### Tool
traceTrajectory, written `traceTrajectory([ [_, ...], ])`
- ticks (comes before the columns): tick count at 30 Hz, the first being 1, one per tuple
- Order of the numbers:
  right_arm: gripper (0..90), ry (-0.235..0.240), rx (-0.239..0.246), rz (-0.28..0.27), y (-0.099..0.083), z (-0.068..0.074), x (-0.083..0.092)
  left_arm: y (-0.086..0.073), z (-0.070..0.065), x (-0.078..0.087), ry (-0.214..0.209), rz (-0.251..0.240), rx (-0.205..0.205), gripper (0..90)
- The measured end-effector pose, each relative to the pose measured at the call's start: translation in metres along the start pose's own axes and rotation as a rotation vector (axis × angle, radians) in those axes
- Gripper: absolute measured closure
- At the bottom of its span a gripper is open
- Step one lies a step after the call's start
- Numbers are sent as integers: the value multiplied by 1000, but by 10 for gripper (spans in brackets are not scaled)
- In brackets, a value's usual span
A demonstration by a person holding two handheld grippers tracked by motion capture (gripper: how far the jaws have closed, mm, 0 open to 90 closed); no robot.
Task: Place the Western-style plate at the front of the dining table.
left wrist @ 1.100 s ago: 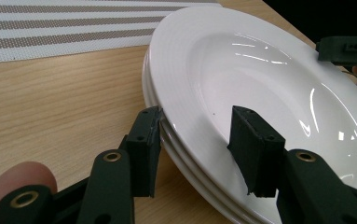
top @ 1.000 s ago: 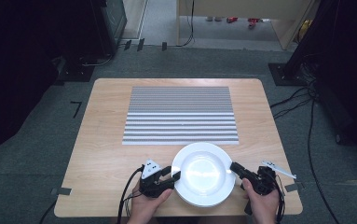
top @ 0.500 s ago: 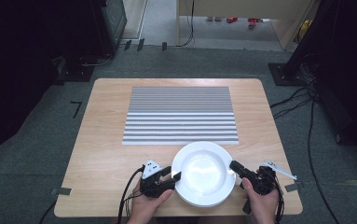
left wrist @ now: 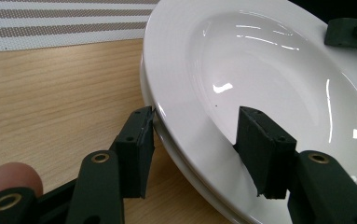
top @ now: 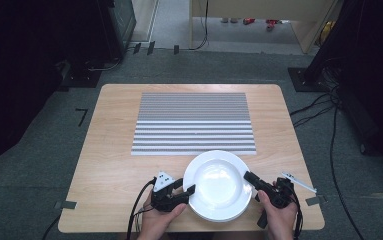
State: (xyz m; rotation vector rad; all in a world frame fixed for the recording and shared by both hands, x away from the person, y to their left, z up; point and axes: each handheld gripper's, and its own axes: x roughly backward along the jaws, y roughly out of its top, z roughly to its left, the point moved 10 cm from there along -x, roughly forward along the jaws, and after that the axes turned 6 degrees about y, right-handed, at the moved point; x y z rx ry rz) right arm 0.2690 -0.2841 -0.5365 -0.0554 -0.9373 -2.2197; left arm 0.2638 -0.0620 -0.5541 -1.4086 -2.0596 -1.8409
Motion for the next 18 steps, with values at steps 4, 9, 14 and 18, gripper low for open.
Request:
traceTrajectory([
  [4,810,8,-8,0,0,-2,-1,0,0,-1,1,1,4,468],
  [9,813,25,-28,-2,1,-1,-1,0,0,-1,0,1,5,468],
  [14,815,76,-94,-16,3,2,0,0,0,-1,0,1,8,468],
  [18,811,73,-70,-21,3,4,-2,0,0,-1,1,2,8,469],
])
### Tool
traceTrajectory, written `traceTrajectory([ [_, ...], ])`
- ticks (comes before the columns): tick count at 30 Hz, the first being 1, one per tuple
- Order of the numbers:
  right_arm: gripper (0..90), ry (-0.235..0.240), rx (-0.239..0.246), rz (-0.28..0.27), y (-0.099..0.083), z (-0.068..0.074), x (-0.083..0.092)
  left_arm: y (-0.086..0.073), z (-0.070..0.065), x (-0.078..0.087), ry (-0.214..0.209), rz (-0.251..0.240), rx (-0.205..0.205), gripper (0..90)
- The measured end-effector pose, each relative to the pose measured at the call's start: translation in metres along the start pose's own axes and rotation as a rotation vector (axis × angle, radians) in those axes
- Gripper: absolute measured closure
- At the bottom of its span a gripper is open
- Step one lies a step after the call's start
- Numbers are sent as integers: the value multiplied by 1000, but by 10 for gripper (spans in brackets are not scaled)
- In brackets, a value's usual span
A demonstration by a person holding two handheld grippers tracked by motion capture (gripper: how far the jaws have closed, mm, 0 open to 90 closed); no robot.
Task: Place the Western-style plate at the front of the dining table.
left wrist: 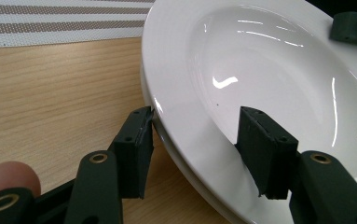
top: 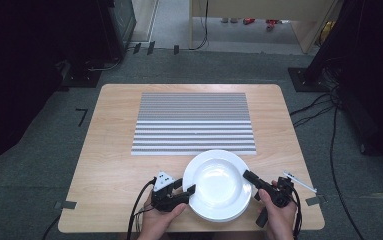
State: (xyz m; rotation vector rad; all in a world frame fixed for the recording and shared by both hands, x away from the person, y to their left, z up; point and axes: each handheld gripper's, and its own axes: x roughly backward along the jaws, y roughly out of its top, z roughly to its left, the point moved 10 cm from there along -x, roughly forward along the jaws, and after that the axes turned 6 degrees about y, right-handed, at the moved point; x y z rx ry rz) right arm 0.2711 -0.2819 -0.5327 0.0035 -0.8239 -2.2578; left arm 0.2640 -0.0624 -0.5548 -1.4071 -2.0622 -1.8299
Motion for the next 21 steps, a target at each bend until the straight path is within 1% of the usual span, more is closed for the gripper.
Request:
traceTrajectory([
  [1,812,-2,-1,2,0,0,0,0,0,0,1,0,0,469],
  [3,820,8,-23,10,0,0,1,0,0,0,2,0,1,470],
  [4,820,8,-23,10,0,0,1,0,0,0,2,0,1,470],
  [8,823,9,-12,13,1,2,1,0,0,0,3,-2,5,469],
  [9,824,-1,2,20,0,1,1,0,0,0,4,-2,4,469],
  [12,826,-5,6,23,0,0,0,0,0,-1,4,-2,4,469],
  [14,835,1,2,23,0,0,0,0,0,-1,5,-3,5,470],
  [18,842,73,43,8,1,5,0,0,0,-1,1,-2,11,471],
  [19,842,73,43,8,1,5,0,0,1,0,-2,-1,14,471],
  [20,842,96,58,-2,2,8,-2,0,1,0,-3,-1,15,473],
  [21,842,96,58,-2,2,8,-2,0,1,0,-5,-1,17,473],
])
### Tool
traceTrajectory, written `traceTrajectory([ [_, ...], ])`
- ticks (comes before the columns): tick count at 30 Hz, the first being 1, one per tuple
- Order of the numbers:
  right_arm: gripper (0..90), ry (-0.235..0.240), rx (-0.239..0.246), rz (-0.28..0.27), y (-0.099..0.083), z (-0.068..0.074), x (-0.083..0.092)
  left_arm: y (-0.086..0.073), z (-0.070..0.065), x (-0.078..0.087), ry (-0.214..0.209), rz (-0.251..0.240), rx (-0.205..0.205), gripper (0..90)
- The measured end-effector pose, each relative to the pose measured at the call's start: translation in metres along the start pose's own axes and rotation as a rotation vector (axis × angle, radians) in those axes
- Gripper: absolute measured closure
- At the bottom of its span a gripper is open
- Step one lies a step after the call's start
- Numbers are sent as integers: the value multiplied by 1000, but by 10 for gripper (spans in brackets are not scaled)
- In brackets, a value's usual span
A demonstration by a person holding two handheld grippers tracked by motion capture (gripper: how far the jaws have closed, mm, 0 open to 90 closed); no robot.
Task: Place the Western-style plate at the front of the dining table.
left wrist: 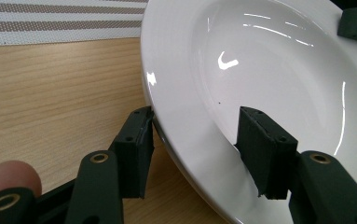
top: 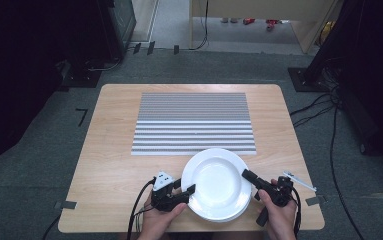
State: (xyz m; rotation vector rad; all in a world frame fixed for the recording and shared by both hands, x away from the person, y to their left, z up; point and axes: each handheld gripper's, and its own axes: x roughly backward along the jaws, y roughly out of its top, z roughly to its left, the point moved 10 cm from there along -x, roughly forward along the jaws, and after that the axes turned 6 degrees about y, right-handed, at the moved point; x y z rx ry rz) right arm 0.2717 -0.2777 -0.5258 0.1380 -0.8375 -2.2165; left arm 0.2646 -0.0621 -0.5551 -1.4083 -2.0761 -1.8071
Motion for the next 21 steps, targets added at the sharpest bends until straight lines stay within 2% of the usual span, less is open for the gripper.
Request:
traceTrajectory([
  [2,841,16,20,-7,0,1,-2,0,0,0,-2,-2,2,475],
  [11,840,20,32,-19,0,1,-4,4,1,3,15,-37,-6,530],
  [14,845,41,29,-38,0,3,-7,5,3,5,0,-48,22,565],
  [17,845,38,23,-39,0,2,-7,6,3,5,-2,-50,26,568],
  [21,844,36,21,-40,0,2,-8,7,5,6,-23,-60,56,591],
])
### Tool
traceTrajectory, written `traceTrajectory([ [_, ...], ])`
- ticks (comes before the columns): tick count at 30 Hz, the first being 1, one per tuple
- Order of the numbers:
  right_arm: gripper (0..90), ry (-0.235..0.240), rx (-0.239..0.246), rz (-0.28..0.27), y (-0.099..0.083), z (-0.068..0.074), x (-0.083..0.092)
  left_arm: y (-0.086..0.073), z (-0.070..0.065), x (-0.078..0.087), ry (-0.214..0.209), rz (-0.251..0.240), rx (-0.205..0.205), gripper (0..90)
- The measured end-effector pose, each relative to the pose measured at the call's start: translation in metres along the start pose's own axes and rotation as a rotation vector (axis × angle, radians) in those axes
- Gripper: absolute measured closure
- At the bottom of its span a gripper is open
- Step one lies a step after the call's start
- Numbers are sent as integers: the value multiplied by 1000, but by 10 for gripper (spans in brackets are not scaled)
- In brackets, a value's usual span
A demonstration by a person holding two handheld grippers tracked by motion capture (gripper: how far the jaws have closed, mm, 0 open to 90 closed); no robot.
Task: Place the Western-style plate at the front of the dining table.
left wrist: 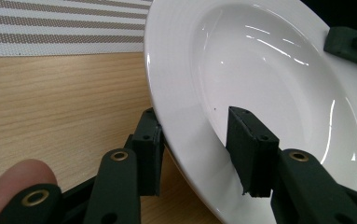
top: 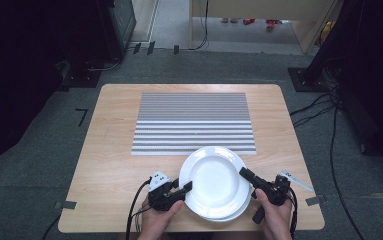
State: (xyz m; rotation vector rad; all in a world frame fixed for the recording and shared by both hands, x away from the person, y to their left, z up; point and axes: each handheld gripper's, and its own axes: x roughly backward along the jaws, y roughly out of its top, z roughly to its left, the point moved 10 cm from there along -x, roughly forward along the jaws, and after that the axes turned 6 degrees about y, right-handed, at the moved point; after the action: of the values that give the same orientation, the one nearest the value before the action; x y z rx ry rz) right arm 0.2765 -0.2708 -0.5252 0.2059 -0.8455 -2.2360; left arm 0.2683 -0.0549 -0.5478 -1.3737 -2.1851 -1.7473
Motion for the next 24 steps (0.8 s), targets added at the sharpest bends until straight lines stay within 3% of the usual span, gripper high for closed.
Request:
traceTrajectory([
  [3,852,23,-5,-9,0,4,0,3,2,2,-32,-11,43,621],
  [15,849,36,12,4,-2,11,-3,11,9,9,-22,-34,62,660],
  [20,850,30,-10,26,-4,12,-3,13,10,11,-33,-30,70,671],
  [24,854,45,12,21,-3,17,-5,16,13,13,-37,-32,81,678],
])
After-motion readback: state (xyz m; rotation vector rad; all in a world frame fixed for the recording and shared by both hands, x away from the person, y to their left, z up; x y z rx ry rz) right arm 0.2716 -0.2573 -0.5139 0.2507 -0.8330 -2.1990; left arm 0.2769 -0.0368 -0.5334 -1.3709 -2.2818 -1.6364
